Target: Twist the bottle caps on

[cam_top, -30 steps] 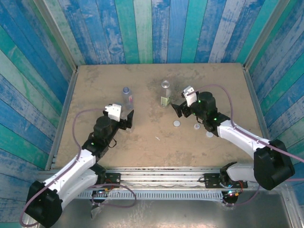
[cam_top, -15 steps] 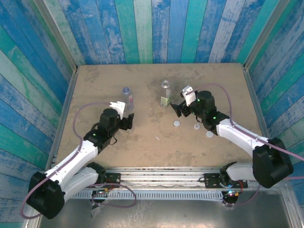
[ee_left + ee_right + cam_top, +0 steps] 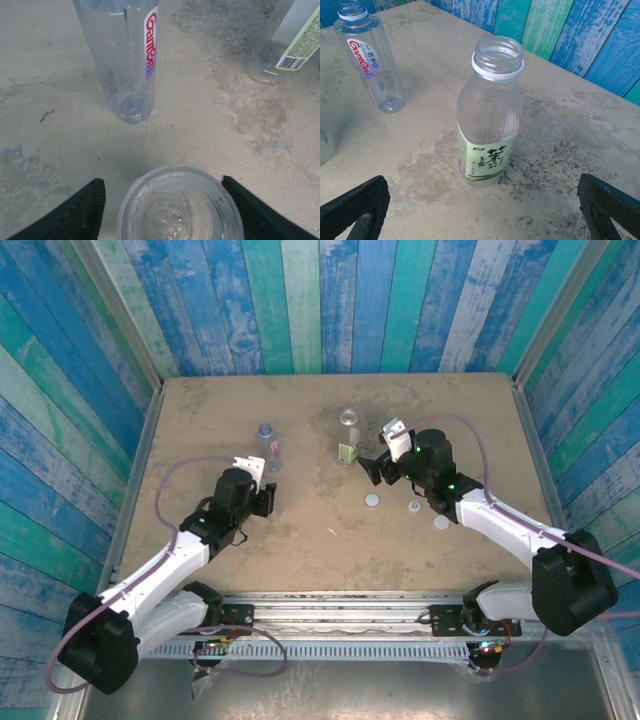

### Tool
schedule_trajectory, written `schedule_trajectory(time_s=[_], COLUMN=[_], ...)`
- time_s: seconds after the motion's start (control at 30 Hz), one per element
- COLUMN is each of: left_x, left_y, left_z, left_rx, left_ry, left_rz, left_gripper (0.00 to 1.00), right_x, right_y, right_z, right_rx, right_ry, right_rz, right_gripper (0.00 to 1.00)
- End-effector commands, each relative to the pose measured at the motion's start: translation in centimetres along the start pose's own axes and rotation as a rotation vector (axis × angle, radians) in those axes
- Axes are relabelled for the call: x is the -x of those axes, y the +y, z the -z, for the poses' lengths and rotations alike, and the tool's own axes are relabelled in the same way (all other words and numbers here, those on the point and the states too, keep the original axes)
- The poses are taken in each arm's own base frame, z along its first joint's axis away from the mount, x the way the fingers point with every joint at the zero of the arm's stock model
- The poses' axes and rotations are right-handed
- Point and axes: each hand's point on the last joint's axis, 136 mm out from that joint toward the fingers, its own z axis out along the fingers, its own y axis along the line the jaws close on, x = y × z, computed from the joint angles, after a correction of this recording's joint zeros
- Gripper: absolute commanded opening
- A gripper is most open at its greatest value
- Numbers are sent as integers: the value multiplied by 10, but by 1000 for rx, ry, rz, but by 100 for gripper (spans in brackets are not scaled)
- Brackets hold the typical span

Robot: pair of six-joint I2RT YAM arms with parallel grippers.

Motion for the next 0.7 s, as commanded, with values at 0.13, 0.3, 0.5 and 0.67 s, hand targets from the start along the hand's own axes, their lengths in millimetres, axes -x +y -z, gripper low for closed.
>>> schedule_trajectory(time_s=[0.13,0.3,0.5,0.67], left_x=[11,16,27,30], left_y=[-6,-21,-57,-100], left_z=[1,3,5,-1], left_rx=[-25,-113,-280,-394], left_ry=[-17,-38,-95,-81], left_rz=[-5,-14,-65,-199], left_gripper=[44,42,38,39], right_x=[13,9,0,-9], right_y=[1,0,-13,-32], right_z=[2,9,22,40], right_rx=[5,-11,-105,-200], right_ry=[-22,-14,6,14], right_rz=[24,16,-10,-74], right_gripper=[100,100,100,100])
